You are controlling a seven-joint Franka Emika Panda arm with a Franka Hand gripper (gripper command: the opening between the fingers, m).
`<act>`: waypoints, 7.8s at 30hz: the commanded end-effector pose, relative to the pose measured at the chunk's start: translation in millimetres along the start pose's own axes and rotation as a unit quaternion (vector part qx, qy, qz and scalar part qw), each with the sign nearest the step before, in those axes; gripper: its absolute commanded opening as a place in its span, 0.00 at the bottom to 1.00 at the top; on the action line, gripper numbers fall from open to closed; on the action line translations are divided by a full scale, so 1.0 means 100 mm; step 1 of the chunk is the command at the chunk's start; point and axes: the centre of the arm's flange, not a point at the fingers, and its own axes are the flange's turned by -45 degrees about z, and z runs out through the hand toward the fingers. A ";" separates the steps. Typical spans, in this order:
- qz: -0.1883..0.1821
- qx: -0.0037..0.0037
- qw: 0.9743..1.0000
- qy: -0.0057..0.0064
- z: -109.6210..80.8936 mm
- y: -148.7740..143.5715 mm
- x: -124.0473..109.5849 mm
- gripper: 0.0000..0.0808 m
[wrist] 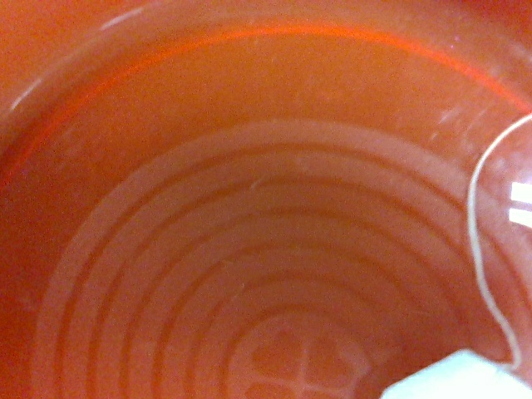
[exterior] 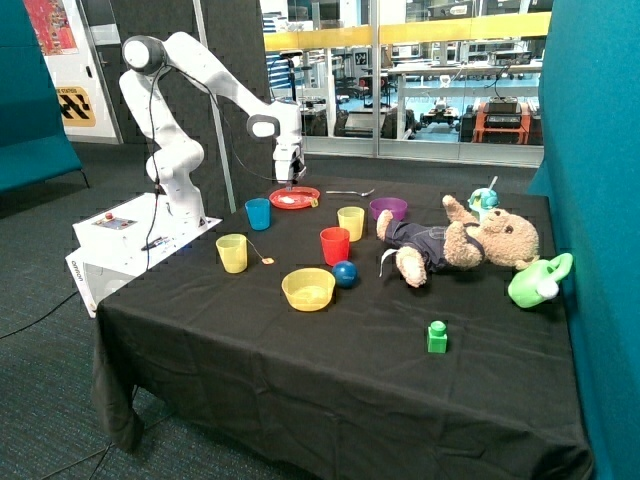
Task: Prepare two cups of tea
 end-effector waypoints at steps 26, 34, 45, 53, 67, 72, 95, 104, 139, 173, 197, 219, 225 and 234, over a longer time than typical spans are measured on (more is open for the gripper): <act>0.028 0.000 1.000 0.000 0.29 -0.11 -0.27 0.74; 0.049 0.000 0.999 0.000 0.34 0.01 -0.30 0.74; 0.059 0.000 0.998 0.000 0.41 -0.03 -0.31 0.73; 0.056 0.000 0.998 0.000 0.46 -0.03 -0.29 0.72; 0.064 0.000 0.998 0.000 0.55 0.04 -0.37 0.69; 0.062 0.000 0.998 0.000 0.57 0.02 -0.39 0.66; 0.053 0.000 0.999 0.000 0.59 -0.09 -0.39 0.41; 0.058 0.000 0.998 0.000 0.59 -0.09 -0.38 0.00; 0.035 0.000 0.999 0.000 0.07 0.05 -0.25 0.00; 0.035 0.000 0.999 0.000 -0.66 0.87 0.33 0.00; 0.036 0.000 0.999 0.000 -0.79 1.47 0.31 0.00; 0.024 0.000 1.000 0.000 -0.65 1.91 0.01 0.00; 0.018 0.000 1.000 0.000 -0.62 2.01 -0.09 0.00; 0.011 0.000 1.000 0.000 -0.59 2.09 -0.21 0.00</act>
